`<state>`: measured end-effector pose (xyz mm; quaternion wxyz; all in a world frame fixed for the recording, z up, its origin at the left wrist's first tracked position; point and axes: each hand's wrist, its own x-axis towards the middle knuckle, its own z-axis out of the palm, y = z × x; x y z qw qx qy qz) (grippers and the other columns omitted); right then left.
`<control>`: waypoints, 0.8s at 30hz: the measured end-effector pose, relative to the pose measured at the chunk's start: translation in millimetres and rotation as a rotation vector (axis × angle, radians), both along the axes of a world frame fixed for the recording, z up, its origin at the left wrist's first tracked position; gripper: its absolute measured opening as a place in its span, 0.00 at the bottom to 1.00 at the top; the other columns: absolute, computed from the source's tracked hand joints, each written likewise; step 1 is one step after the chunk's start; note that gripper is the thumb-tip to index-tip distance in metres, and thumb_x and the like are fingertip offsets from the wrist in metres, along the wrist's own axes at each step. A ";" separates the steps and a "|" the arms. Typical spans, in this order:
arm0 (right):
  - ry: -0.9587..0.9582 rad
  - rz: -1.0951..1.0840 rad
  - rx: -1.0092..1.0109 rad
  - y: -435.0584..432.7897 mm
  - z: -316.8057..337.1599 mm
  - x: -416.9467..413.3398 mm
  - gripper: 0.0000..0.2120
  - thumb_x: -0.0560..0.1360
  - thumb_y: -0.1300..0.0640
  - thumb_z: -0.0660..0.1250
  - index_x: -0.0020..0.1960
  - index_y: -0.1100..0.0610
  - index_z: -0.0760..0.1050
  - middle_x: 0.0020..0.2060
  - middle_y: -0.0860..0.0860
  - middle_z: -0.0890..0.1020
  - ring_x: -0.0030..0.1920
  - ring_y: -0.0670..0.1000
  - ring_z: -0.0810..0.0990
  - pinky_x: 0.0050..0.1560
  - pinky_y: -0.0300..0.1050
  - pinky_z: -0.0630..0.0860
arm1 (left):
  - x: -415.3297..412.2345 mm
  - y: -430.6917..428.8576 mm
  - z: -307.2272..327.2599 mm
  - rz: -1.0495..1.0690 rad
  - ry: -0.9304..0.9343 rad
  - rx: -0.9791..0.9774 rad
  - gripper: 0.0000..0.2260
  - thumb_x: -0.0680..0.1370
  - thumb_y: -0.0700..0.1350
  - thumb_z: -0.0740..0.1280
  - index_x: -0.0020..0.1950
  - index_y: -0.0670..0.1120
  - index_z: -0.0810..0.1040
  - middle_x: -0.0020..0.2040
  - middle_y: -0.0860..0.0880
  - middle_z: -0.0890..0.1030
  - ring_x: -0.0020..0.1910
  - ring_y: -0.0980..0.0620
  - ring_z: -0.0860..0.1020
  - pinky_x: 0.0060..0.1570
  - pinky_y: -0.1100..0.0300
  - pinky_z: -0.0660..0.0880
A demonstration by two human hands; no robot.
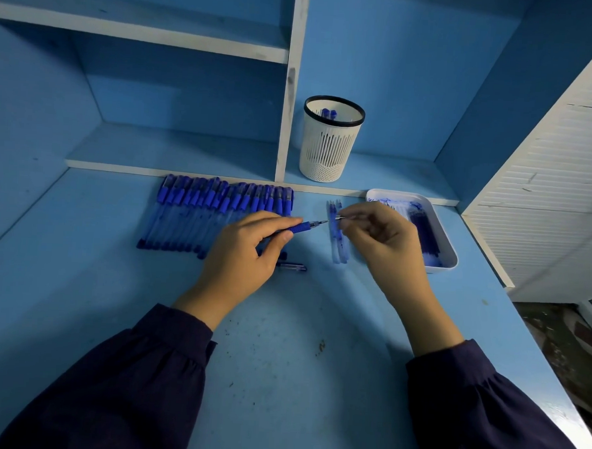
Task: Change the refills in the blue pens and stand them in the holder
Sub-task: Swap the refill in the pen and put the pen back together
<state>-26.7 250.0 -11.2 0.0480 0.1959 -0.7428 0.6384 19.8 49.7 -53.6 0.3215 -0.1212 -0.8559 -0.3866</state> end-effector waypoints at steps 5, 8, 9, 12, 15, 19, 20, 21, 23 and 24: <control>-0.020 0.038 -0.004 -2.2 -1.0 1.8 0.08 0.74 0.70 0.68 0.47 0.59 0.80 0.39 0.53 0.83 0.38 0.44 0.80 0.41 0.32 0.74 | 0.0 0.4 0.6 -0.013 0.002 -0.005 0.11 0.79 0.38 0.69 0.61 0.44 0.82 0.53 0.54 0.81 0.51 0.60 0.79 0.52 0.66 0.77; -0.015 0.057 -0.008 -3.1 -2.9 2.8 0.07 0.74 0.69 0.68 0.47 0.59 0.80 0.41 0.56 0.84 0.41 0.48 0.82 0.45 0.34 0.76 | -0.5 -0.8 0.0 -0.022 0.004 -0.010 0.11 0.79 0.38 0.69 0.61 0.43 0.82 0.53 0.55 0.81 0.50 0.59 0.79 0.52 0.65 0.78; -0.014 0.062 -0.005 -3.3 -3.6 2.8 0.06 0.74 0.69 0.69 0.47 0.60 0.80 0.41 0.56 0.84 0.41 0.49 0.82 0.45 0.35 0.77 | -0.4 -1.1 -0.5 -0.023 0.004 -0.012 0.11 0.79 0.38 0.69 0.61 0.43 0.82 0.53 0.55 0.81 0.50 0.59 0.80 0.52 0.65 0.78; -0.018 0.071 0.011 -3.0 -4.0 2.5 0.06 0.74 0.69 0.69 0.47 0.60 0.80 0.40 0.55 0.84 0.41 0.48 0.82 0.45 0.34 0.76 | 0.1 -1.5 -1.0 -0.030 -0.001 -0.014 0.11 0.79 0.39 0.68 0.61 0.44 0.82 0.53 0.55 0.81 0.50 0.59 0.80 0.50 0.62 0.78; -0.027 0.075 -0.005 -2.9 -2.9 2.3 0.06 0.74 0.69 0.69 0.47 0.59 0.80 0.40 0.53 0.84 0.41 0.46 0.82 0.45 0.33 0.75 | 0.4 -0.6 -0.7 -0.034 -0.005 -0.011 0.12 0.79 0.41 0.67 0.62 0.45 0.82 0.53 0.53 0.82 0.48 0.57 0.80 0.49 0.60 0.79; -0.041 0.076 -0.008 -4.1 -1.7 3.1 0.06 0.74 0.68 0.69 0.46 0.58 0.80 0.40 0.55 0.84 0.41 0.47 0.82 0.44 0.33 0.75 | 0.7 0.9 -0.2 -0.048 -0.001 -0.011 0.12 0.79 0.41 0.67 0.62 0.45 0.82 0.52 0.52 0.83 0.48 0.56 0.80 0.48 0.58 0.78; -0.047 0.085 -0.003 -4.5 -1.8 3.8 0.06 0.74 0.67 0.69 0.46 0.57 0.80 0.40 0.56 0.84 0.41 0.48 0.82 0.42 0.33 0.75 | 0.6 1.3 -0.3 -0.050 0.002 -0.016 0.12 0.79 0.41 0.67 0.61 0.45 0.82 0.52 0.52 0.82 0.48 0.56 0.80 0.48 0.58 0.78; -0.057 0.097 0.003 -5.1 -3.0 4.1 0.06 0.75 0.67 0.69 0.46 0.57 0.80 0.40 0.56 0.84 0.41 0.48 0.81 0.41 0.34 0.75 | 0.2 1.5 -0.7 -0.052 0.004 -0.017 0.11 0.79 0.41 0.67 0.61 0.45 0.82 0.52 0.53 0.82 0.48 0.56 0.80 0.47 0.57 0.78; -0.086 0.108 0.040 -6.2 -4.8 4.5 0.06 0.75 0.65 0.69 0.46 0.55 0.80 0.38 0.55 0.83 0.39 0.51 0.80 0.38 0.37 0.75 | -0.5 1.2 -2.2 -0.056 0.002 -0.016 0.11 0.79 0.41 0.67 0.61 0.45 0.82 0.51 0.54 0.82 0.47 0.56 0.80 0.46 0.56 0.79; -0.083 0.103 0.072 -6.3 -6.2 3.8 0.06 0.76 0.64 0.69 0.46 0.54 0.80 0.37 0.54 0.83 0.38 0.53 0.79 0.38 0.40 0.75 | -0.7 0.6 -2.9 -0.056 0.000 -0.019 0.11 0.79 0.41 0.67 0.61 0.45 0.82 0.51 0.55 0.81 0.47 0.56 0.80 0.46 0.56 0.79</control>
